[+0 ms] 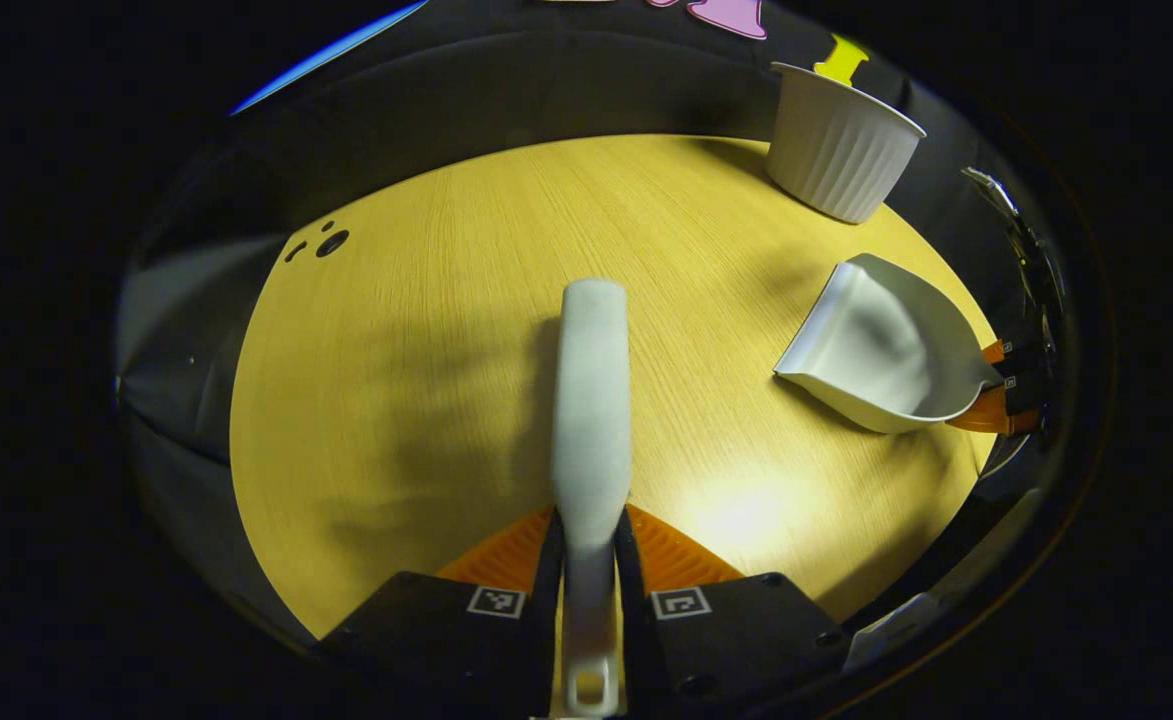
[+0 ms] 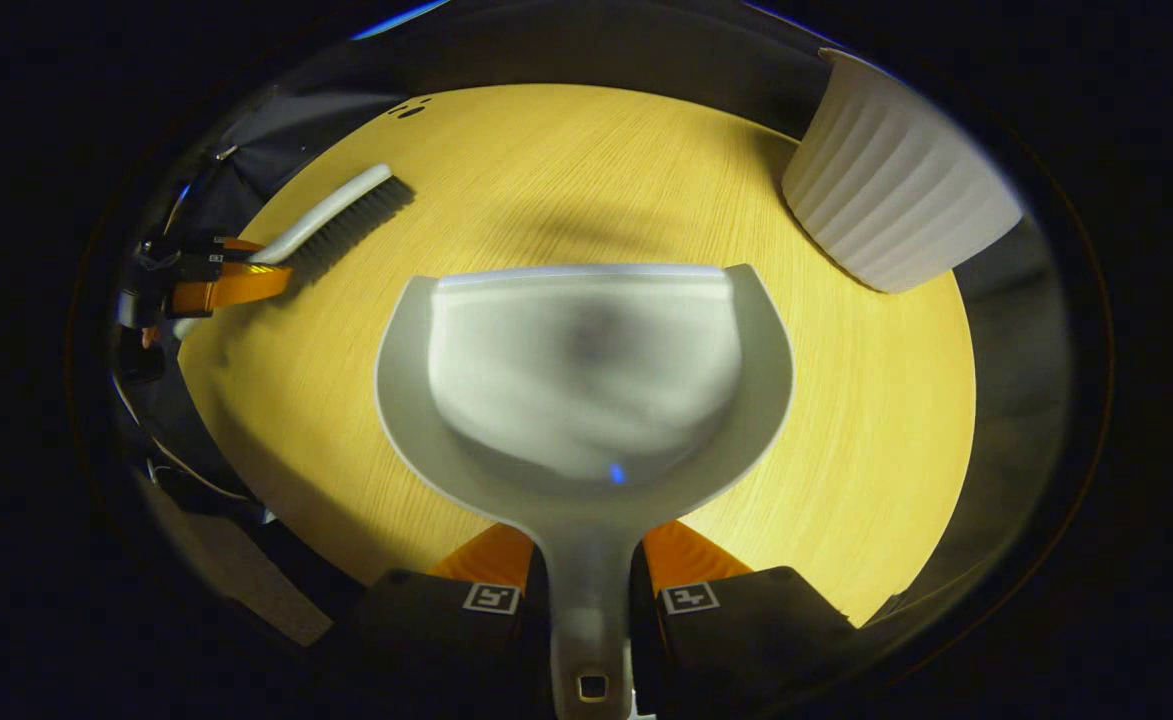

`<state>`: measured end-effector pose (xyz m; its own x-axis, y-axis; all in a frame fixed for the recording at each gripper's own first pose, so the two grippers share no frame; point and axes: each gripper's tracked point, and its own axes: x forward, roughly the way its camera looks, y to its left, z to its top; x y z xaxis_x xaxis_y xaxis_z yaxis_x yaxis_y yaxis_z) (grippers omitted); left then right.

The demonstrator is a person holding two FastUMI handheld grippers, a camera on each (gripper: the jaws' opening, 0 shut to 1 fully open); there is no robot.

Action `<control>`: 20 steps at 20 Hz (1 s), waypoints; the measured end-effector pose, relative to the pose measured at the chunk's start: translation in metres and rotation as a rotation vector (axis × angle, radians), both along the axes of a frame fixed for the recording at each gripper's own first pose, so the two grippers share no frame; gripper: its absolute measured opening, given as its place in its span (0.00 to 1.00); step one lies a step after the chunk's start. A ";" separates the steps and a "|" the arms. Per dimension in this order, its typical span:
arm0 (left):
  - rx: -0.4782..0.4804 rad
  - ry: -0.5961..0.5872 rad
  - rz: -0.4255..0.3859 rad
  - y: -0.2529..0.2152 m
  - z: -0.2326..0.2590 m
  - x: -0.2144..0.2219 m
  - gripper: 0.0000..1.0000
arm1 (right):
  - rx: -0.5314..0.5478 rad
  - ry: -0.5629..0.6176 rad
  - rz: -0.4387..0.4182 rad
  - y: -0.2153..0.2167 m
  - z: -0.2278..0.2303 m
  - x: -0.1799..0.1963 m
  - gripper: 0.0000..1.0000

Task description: Pick up the small broom and dustpan from the desktop, sweep the trash into the dustpan with the broom, and then empty the trash into the garbage bin.

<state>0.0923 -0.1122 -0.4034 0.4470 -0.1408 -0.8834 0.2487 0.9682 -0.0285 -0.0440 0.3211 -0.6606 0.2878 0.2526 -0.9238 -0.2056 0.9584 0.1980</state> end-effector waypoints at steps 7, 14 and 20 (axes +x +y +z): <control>0.037 -0.018 0.001 -0.002 0.009 -0.004 0.36 | 0.017 0.005 0.014 0.001 -0.002 -0.005 0.39; 0.051 -0.072 0.002 0.003 0.026 -0.013 0.37 | 0.069 0.001 -0.057 0.000 0.021 -0.010 0.41; 0.002 -0.175 0.020 0.010 0.078 -0.018 0.41 | 0.160 -0.147 -0.167 -0.006 0.100 -0.002 0.38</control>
